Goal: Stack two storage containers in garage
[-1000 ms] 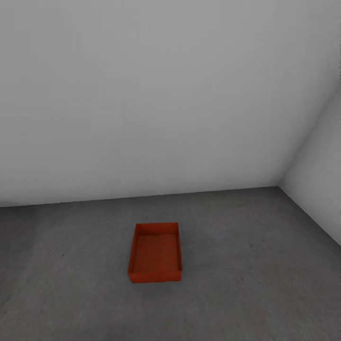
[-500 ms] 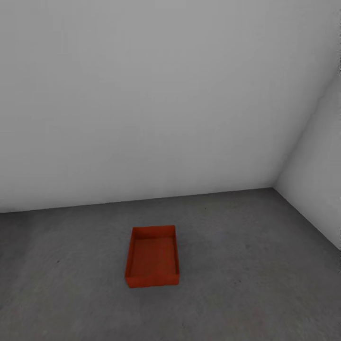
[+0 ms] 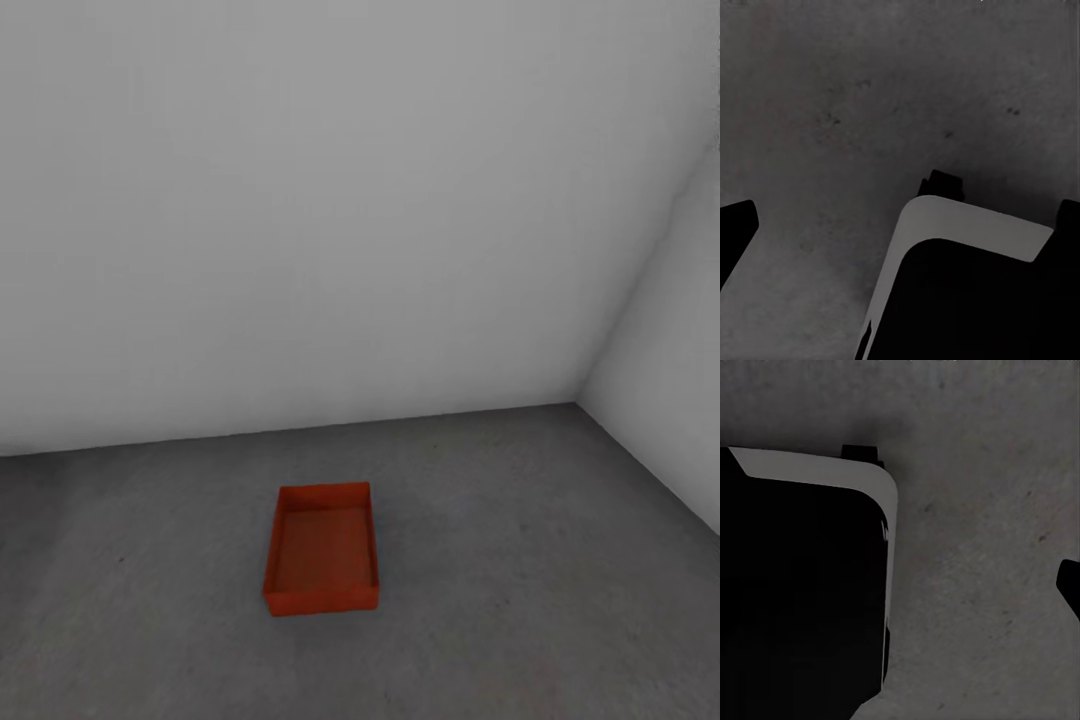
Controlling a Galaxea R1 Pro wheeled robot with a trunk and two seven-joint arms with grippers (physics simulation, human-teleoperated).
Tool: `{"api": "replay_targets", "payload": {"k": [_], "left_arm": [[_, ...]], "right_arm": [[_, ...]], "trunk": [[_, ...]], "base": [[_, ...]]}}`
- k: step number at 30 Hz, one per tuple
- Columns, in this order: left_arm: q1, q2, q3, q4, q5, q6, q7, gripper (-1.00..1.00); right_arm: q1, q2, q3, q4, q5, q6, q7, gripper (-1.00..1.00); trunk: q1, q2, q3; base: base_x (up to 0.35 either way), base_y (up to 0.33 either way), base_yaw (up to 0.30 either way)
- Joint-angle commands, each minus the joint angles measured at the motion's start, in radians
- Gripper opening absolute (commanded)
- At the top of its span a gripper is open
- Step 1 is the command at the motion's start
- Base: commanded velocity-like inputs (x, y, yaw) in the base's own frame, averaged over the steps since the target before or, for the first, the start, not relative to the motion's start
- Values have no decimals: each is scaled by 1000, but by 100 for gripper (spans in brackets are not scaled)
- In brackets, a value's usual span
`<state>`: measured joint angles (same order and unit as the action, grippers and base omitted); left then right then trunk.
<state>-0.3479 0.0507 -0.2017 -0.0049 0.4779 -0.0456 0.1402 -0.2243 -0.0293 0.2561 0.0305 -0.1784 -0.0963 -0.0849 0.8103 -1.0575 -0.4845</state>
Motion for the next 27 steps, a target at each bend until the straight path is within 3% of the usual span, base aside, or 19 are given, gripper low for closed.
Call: {"api": "replay_targets", "payload": {"k": [1, 27], "left_arm": [[0, 0, -8, 0, 8, -2, 2, 100], [0, 0, -8, 0, 8, -2, 2, 100]], "right_arm": [[-1, 0, 8, 3, -10, -6, 0, 100], [-1, 0, 9, 5, -9, 6, 26, 100]], "trunk": [[0, -1, 1], [0, -1, 41]], "base": [[0, 0, 0], [0, 0, 0]]}}
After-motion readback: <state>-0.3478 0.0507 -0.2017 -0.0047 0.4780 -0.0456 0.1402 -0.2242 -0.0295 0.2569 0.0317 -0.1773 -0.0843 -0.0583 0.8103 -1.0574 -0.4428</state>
